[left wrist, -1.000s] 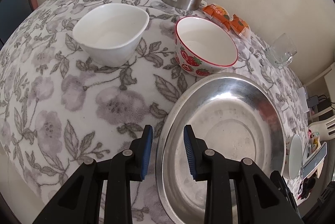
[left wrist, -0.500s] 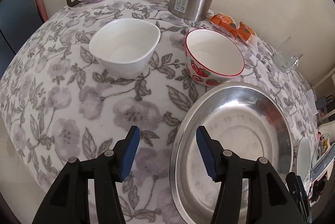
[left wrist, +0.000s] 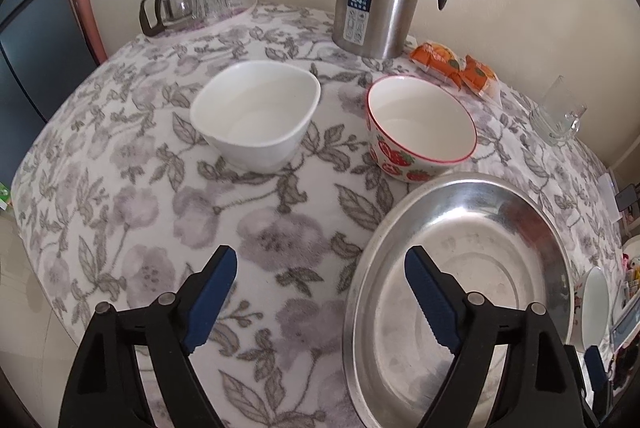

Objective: Organize plates and bowls
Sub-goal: 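Open both tools to release the basin rim, then move both tools to the rim of the pink-floral plate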

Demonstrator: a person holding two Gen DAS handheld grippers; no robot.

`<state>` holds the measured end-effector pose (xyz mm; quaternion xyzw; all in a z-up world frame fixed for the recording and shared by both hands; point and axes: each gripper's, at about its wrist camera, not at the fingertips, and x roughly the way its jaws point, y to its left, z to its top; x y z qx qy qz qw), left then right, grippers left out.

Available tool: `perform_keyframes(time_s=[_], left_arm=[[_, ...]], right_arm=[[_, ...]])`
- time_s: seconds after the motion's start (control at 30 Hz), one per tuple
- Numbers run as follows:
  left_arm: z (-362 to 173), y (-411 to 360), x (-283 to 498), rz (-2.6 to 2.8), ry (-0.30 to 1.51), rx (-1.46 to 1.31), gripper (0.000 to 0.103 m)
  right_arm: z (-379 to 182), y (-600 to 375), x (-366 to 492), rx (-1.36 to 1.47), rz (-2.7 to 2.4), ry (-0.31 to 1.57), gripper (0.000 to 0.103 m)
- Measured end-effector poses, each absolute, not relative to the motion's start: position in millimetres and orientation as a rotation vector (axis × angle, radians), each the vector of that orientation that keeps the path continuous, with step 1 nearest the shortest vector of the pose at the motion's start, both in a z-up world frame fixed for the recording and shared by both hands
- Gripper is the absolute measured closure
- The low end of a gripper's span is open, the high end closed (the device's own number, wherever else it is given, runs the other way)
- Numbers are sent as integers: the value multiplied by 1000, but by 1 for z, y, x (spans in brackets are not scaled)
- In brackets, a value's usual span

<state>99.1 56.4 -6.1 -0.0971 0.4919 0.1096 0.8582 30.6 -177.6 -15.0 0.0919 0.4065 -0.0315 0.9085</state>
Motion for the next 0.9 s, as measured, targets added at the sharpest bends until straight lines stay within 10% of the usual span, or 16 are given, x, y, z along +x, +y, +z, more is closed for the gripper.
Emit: perform_keyframes(time_s=[0.9], left_arm=[[65,-22,50,-117,754,-184,3]], right_arm=[[17,-227,-14,368,-132,731,0]])
